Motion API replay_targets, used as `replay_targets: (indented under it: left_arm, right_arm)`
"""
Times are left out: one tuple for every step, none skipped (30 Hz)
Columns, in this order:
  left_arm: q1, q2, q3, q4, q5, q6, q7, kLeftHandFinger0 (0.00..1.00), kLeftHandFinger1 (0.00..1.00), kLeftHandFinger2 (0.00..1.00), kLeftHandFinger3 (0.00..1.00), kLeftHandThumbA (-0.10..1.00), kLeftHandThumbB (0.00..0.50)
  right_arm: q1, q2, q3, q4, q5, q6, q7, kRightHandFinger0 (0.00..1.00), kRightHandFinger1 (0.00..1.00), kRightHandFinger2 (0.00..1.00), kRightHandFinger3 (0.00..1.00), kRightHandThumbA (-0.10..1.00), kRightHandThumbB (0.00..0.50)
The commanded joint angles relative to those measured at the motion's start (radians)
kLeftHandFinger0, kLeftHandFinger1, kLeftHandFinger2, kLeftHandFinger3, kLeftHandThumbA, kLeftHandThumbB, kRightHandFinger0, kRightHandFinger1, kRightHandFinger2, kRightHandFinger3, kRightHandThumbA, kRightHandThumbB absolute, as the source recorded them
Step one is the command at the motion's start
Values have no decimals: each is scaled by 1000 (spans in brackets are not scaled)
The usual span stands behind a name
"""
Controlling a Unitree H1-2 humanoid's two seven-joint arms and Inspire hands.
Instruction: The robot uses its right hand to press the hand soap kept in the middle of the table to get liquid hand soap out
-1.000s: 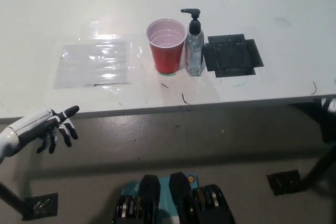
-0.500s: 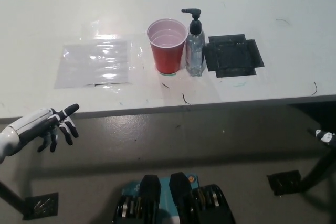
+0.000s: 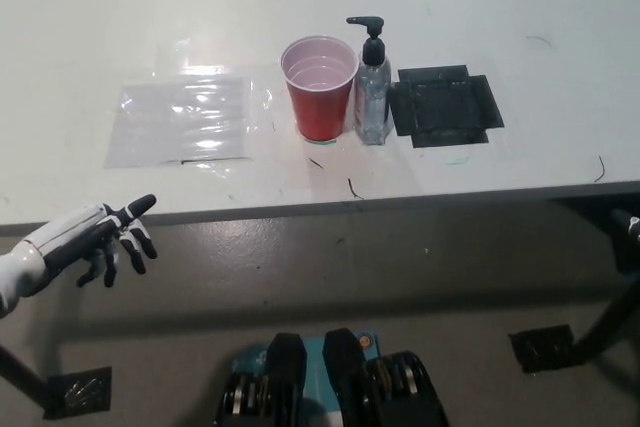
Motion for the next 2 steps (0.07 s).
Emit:
replay_targets:
  left_arm:
    - [-18,9,7,-12,14,-14,38,133,222,396,643,1000,216]
    - [-18,9,7,-12,14,-14,38,133,222,396,643,1000,216]
  right_arm:
    - [-32,-30,-16,-37,55,35,-28,533,670,778,922,1000,260]
    - [-32,-30,-16,-37,55,35,-28,533,670,778,922,1000,260]
